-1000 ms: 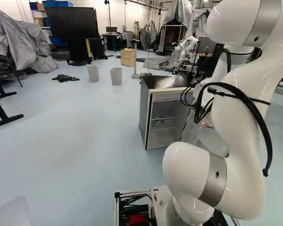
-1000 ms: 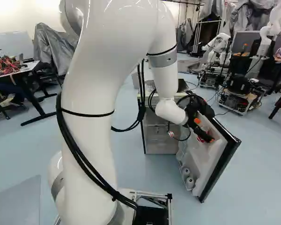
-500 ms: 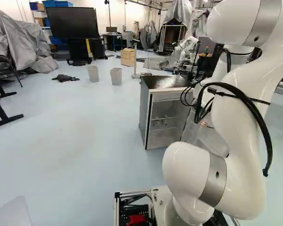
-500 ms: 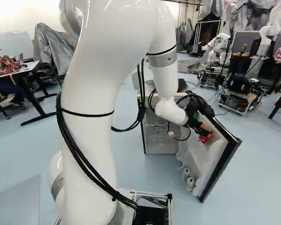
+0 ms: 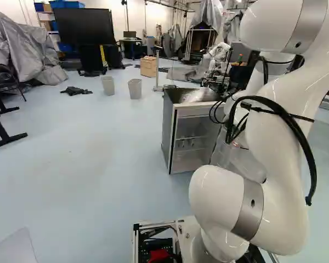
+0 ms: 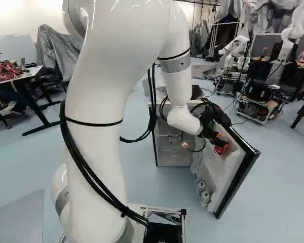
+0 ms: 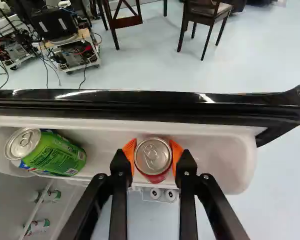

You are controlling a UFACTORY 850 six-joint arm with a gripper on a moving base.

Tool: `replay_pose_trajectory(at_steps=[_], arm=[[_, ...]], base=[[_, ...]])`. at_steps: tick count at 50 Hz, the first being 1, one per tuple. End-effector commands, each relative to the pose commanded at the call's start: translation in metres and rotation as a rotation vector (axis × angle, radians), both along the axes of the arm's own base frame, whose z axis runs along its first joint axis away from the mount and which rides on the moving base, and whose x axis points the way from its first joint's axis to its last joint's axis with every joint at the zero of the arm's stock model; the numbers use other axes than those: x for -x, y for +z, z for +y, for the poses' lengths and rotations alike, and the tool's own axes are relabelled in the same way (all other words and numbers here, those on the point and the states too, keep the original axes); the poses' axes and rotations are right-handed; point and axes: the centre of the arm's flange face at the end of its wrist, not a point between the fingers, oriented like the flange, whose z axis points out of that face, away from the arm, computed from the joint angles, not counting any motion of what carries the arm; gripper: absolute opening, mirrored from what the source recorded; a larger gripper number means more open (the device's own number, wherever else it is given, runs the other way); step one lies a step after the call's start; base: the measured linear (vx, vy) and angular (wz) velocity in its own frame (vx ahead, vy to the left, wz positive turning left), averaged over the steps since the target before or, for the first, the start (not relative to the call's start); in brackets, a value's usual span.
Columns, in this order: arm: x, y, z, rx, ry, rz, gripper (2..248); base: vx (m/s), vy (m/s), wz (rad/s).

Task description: Grab a drink from the fridge

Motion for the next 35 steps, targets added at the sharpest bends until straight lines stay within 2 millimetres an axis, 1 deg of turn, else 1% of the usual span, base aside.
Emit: replay_pose_trajectory(at_steps=[35], arm=[[0.005,0.007,0.022,0.06,0.024,-0.003,95]], base=[[0.0,0.0,0.0]])
